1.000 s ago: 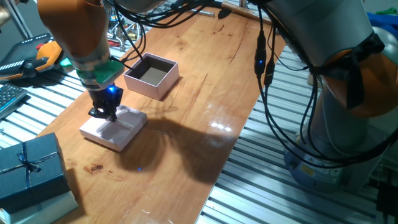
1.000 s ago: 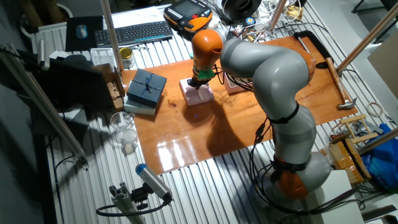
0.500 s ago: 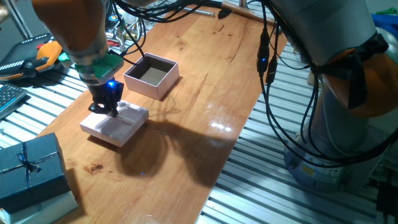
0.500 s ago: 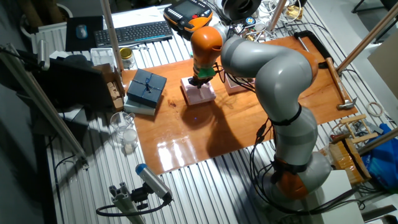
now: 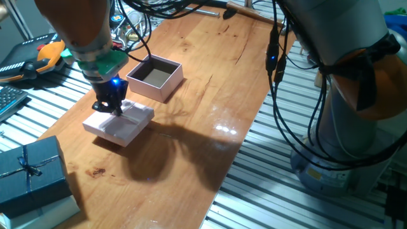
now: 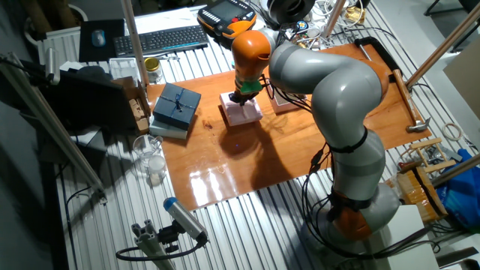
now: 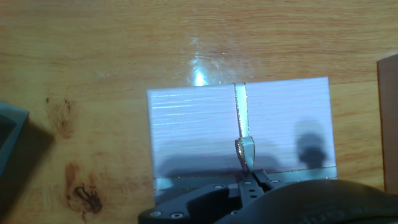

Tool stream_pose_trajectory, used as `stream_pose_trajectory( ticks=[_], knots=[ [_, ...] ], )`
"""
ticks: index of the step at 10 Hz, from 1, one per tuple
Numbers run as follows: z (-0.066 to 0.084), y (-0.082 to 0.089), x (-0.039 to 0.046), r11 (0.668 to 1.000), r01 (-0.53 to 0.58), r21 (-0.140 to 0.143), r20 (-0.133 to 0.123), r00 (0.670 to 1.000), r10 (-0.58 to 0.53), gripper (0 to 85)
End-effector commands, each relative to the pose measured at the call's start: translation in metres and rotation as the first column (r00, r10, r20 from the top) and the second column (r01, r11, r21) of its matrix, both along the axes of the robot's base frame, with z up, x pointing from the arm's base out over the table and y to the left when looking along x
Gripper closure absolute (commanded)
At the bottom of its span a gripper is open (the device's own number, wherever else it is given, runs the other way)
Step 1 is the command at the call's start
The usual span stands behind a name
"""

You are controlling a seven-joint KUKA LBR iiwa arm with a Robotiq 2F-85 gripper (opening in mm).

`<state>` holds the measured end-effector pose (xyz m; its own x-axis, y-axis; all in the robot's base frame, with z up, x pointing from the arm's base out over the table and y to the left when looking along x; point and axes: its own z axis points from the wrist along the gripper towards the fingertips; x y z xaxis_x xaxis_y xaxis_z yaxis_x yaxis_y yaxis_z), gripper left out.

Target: Cover the box

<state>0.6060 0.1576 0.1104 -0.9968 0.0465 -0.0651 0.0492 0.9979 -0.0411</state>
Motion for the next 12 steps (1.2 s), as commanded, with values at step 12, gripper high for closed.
stream_pose_trajectory(
  ticks=[12],
  knots=[
    [0.0107,-0.0114,-0.0037,1.0,0.009,0.002,-0.012,1.0,-0.009,85.0]
  ],
)
